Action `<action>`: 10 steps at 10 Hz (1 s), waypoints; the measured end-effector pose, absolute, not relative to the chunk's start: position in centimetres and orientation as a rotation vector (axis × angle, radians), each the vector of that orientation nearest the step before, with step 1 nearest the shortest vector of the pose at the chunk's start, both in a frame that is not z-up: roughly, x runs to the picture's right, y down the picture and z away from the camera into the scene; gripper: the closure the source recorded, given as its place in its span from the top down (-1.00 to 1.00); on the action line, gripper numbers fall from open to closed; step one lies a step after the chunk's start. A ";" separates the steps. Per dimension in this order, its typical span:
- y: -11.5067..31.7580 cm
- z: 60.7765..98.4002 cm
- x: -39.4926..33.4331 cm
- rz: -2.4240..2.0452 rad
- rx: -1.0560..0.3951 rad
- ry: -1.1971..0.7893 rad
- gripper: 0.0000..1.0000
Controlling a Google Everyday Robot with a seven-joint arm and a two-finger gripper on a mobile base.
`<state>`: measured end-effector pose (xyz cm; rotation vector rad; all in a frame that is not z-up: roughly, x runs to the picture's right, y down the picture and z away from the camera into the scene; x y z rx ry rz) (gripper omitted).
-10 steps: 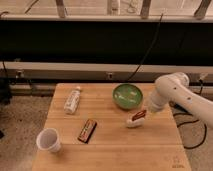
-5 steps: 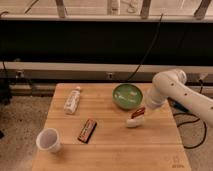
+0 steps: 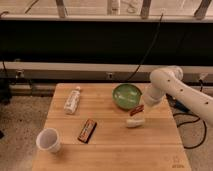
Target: Place the pepper in the ceramic bowl
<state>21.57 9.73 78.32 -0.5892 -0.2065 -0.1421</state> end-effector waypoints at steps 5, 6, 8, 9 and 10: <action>8.4 79.6 21.2 -0.156 -0.588 -0.213 -1.00; 8.1 79.8 21.1 -0.158 -0.586 -0.217 -1.00; 7.6 80.4 21.2 -0.161 -0.589 -0.224 -1.00; 7.2 80.7 20.9 -0.164 -0.587 -0.229 -1.00; 7.0 80.9 20.9 -0.163 -0.589 -0.231 -1.00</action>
